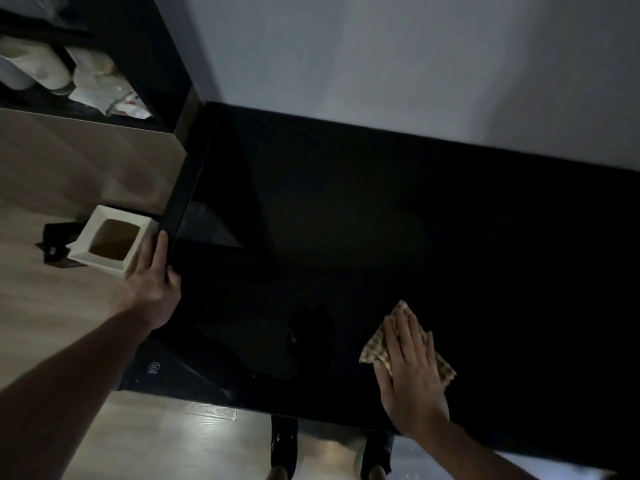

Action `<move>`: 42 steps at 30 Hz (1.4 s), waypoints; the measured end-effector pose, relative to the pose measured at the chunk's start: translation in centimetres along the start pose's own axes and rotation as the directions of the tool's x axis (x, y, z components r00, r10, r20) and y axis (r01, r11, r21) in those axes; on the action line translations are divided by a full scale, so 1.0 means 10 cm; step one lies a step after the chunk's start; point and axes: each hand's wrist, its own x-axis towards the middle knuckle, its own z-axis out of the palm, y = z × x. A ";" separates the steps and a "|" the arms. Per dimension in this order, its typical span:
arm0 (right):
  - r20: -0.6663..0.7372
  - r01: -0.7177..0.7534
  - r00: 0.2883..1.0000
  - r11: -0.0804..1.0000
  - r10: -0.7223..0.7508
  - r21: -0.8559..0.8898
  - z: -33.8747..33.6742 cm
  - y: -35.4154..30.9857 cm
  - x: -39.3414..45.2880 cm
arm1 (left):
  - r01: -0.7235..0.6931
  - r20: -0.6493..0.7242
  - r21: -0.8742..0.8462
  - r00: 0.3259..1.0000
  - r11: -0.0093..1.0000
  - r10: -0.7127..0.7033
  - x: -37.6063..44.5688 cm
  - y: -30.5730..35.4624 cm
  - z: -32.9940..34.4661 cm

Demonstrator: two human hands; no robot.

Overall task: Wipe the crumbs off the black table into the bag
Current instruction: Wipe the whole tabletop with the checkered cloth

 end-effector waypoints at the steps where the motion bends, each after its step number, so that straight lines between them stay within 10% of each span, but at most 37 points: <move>1: 0.007 0.004 1.000 1.000 -0.004 -0.007 0.00 0.00 -0.01 | 0.000 0.002 -0.004 1.000 1.000 0.000 0.01 -0.01 0.01; 16: -0.189 -0.214 0.956 0.974 0.224 0.074 -0.65 0.82 2.23 | 0.093 -0.091 0.125 0.992 0.988 -0.082 0.02 0.16 0.16; 26: -0.064 0.497 0.866 0.868 -0.497 -0.006 -0.31 -0.16 1.40 | 0.155 -0.068 0.180 0.987 0.971 -0.144 0.00 0.28 0.17; 32: -0.145 0.150 0.980 0.986 -0.137 0.079 -0.54 0.64 1.94 | -0.194 -0.231 -0.055 0.957 0.979 0.177 -0.93 1.47 0.39; 42: -0.128 -0.296 0.941 0.946 0.313 0.132 -0.24 2.21 -0.02 | -0.380 0.001 -0.133 0.923 0.915 0.384 -2.54 2.92 1.36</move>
